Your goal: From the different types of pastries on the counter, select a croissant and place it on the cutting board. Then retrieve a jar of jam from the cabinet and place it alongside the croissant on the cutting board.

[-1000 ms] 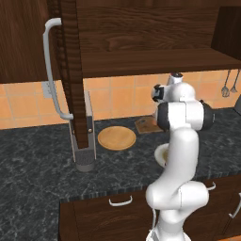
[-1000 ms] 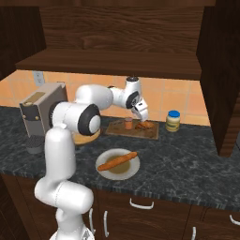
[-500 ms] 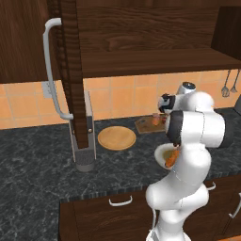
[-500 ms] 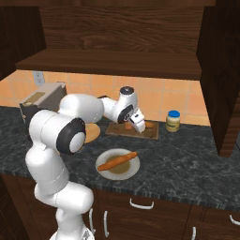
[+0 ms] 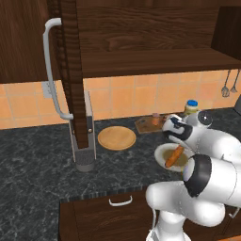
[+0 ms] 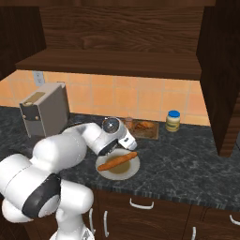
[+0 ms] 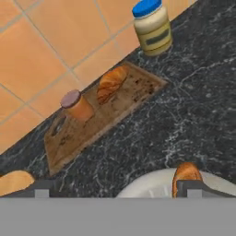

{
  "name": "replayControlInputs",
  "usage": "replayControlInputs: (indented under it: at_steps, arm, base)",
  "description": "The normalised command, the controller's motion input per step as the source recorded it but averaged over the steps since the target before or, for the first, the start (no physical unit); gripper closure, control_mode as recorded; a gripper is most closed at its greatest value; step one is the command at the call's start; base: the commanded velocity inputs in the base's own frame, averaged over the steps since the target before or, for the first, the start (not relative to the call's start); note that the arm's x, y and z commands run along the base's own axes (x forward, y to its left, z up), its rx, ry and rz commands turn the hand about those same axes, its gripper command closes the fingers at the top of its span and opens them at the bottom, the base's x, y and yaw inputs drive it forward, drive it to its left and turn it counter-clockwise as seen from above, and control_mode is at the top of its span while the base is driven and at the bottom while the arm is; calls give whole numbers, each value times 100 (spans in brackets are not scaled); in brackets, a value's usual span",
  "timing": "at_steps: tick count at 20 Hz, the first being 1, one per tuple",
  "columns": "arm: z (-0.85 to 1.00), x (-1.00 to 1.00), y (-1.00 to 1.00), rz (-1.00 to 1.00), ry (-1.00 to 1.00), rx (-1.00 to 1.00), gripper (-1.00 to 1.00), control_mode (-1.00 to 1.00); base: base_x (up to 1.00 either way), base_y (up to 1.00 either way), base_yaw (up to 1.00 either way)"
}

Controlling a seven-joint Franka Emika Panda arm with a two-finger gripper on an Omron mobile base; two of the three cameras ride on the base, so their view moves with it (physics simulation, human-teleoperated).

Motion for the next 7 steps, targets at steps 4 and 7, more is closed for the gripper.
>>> replayControlInputs:
  at_steps: [4, 7]
  arm:
    - [0, -100, 34, 5, -39, -7, -100, -100]
    - [3, -100, 25, 4, -32, -11, -100, -100]
  base:
    - [0, 0, 0]
    - [0, 0, 0]
